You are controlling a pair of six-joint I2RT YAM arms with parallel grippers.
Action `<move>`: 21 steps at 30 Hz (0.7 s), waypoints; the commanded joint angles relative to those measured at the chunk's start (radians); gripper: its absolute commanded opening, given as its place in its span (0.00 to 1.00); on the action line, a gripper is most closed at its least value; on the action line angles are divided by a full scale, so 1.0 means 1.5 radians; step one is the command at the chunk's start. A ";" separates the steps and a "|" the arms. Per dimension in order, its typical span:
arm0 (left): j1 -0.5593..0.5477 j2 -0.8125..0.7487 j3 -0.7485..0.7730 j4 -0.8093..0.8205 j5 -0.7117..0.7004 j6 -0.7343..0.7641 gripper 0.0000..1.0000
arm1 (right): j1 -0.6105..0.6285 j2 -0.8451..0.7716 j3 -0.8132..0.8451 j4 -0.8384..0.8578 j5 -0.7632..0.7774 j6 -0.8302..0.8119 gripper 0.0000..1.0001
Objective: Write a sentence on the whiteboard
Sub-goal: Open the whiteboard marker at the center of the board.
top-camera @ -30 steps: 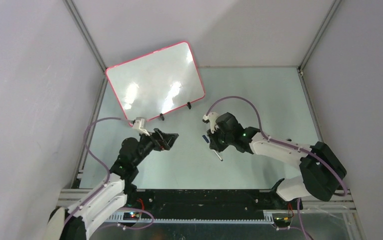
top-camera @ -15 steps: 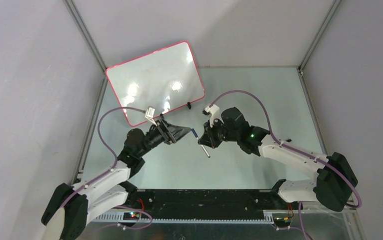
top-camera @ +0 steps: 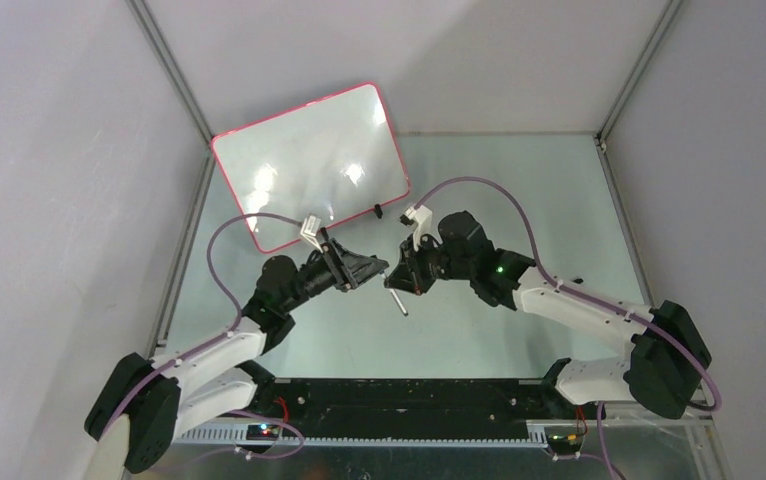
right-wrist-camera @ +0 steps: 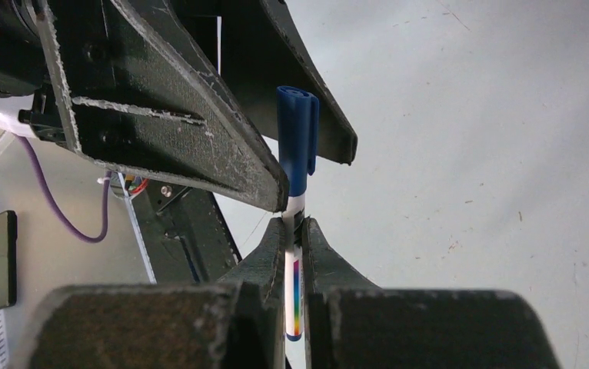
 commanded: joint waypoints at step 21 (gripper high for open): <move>-0.009 -0.040 0.021 0.003 -0.006 0.020 0.29 | 0.009 0.005 0.031 0.015 -0.019 0.013 0.00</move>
